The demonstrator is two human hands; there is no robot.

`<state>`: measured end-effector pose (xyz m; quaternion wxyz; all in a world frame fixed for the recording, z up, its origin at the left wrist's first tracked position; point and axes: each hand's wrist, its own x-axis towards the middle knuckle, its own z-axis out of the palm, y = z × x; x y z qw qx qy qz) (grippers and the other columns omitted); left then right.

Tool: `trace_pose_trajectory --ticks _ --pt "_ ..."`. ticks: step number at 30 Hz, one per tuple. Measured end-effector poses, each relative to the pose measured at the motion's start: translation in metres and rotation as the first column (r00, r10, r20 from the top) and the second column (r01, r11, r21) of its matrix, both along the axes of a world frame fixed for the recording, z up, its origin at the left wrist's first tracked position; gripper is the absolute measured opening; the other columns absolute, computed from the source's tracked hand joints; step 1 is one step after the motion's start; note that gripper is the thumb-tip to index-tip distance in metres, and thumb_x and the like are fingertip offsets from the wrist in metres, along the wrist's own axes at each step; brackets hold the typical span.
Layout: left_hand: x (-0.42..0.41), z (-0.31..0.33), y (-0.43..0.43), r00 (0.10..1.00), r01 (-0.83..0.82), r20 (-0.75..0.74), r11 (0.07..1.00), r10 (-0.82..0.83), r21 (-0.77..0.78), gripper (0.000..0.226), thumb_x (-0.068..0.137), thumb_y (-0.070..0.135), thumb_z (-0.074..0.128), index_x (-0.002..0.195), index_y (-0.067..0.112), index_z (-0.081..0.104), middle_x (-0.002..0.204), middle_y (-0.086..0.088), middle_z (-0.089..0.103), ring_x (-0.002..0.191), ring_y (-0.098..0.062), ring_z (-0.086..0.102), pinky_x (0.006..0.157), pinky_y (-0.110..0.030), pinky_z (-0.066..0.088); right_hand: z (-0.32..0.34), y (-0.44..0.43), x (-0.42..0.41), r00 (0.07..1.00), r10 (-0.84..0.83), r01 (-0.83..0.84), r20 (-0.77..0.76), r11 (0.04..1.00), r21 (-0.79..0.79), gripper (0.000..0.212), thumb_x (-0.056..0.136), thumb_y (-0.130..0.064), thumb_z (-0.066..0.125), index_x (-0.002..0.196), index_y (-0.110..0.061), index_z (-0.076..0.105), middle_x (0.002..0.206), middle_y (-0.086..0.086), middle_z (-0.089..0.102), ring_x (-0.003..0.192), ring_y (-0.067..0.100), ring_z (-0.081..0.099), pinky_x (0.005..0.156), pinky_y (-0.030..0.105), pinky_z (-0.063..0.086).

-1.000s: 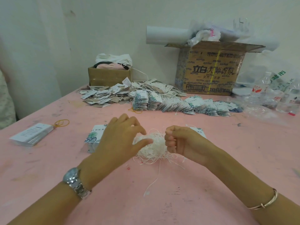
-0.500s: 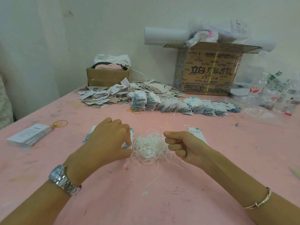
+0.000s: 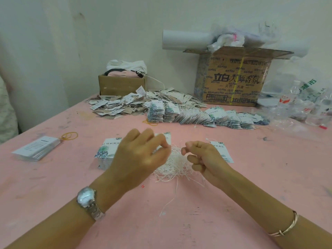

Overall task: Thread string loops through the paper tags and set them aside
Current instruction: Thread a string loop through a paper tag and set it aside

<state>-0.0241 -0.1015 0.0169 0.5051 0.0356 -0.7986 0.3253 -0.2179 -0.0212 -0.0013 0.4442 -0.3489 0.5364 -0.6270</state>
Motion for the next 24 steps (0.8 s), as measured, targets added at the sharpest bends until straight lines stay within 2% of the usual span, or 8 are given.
trace_pose_trajectory --ticks 4,9,13,16,18,20,22,24 --pt "-0.013 -0.019 0.007 0.994 0.033 0.103 0.995 -0.023 -0.096 0.015 0.082 0.008 0.075 0.071 0.015 0.069 0.073 0.002 0.064 0.059 -0.023 0.052 0.056 -0.034 0.032 0.002 0.002 0.006 0.996 -0.039 0.033 -0.075 0.997 -0.076 0.01 0.099 -0.012 0.053 0.093 -0.004 0.052 0.073 0.001 0.067 0.041 0.007 0.025 0.036 0.017 0.023" --pt "-0.017 -0.026 0.006 0.992 0.014 0.126 0.993 0.002 -0.121 0.016 0.083 0.009 0.074 0.07 0.016 0.068 0.071 0.002 0.06 0.06 -0.021 0.049 0.057 -0.033 0.03 -0.002 0.003 0.013 0.972 -0.096 0.069 -0.213 0.989 -0.132 0.013 0.096 -0.006 0.06 0.085 -0.003 0.053 0.048 -0.008 0.044 0.039 0.007 0.026 0.038 0.019 0.023" --pt "-0.015 -0.018 0.001 0.995 0.073 0.063 0.99 -0.081 0.122 0.028 0.09 0.043 0.069 0.079 0.019 0.075 0.084 0.005 0.07 0.067 -0.02 0.056 0.061 -0.033 0.035 -0.003 0.002 0.013 0.935 -0.2 0.155 -0.292 0.973 -0.169 0.014 0.092 -0.003 0.063 0.081 -0.004 0.055 0.05 -0.016 0.053 0.038 0.006 0.033 0.038 0.019 0.03" --pt "-0.001 -0.002 -0.023 0.987 0.001 -0.151 0.924 0.062 0.382 0.026 0.089 0.039 0.07 0.078 0.016 0.073 0.086 0.0 0.068 0.075 -0.022 0.058 0.069 -0.032 0.035 -0.002 0.001 0.008 0.927 -0.224 0.181 -0.302 0.97 -0.164 0.016 0.093 -0.003 0.063 0.08 -0.006 0.054 0.049 -0.018 0.053 0.037 0.005 0.032 0.038 0.018 0.029" --pt "0.019 0.003 -0.049 0.93 -0.191 -0.145 0.782 0.338 0.594 0.02 0.09 0.035 0.068 0.086 0.016 0.069 0.094 -0.006 0.065 0.086 -0.029 0.058 0.074 -0.038 0.039 -0.003 0.001 0.006 0.926 -0.222 0.183 -0.306 0.971 -0.153 0.015 0.093 -0.003 0.063 0.081 -0.004 0.054 0.048 -0.019 0.052 0.036 0.005 0.031 0.038 0.018 0.029" --pt "0.039 0.001 -0.074 0.83 -0.385 0.039 0.522 0.556 0.761 0.036 0.089 0.05 0.062 0.099 0.016 0.066 0.105 -0.009 0.062 0.095 -0.032 0.055 0.08 -0.042 0.041 -0.004 0.001 0.005 0.924 -0.223 0.186 -0.31 0.972 -0.144 0.014 0.093 -0.003 0.063 0.082 -0.004 0.053 0.047 -0.019 0.051 0.036 0.005 0.03 0.038 0.017 0.028" --pt "0.055 -0.004 -0.092 0.732 -0.518 0.243 0.289 0.636 0.805 0.059 0.083 0.07 0.055 0.102 0.015 0.066 0.104 -0.01 0.063 0.094 -0.033 0.058 0.079 -0.04 0.046 -0.006 0.0 0.005 0.923 -0.217 0.183 -0.318 0.974 -0.135 0.014 0.094 -0.003 0.062 0.083 -0.003 0.053 0.046 -0.019 0.05 0.035 0.005 0.031 0.038 0.017 0.029" --pt "0.063 -0.006 -0.103 0.688 -0.584 0.397 0.139 0.607 0.8 0.074 0.074 0.085 0.045 0.088 0.016 0.068 0.086 -0.007 0.069 0.079 -0.028 0.065 0.067 -0.031 0.047 -0.006 0.0 0.005 0.923 -0.215 0.182 -0.318 0.974 -0.132 0.014 0.094 -0.003 0.062 0.082 -0.003 0.053 0.046 -0.019 0.05 0.035 0.005 0.031 0.038 0.017 0.029"
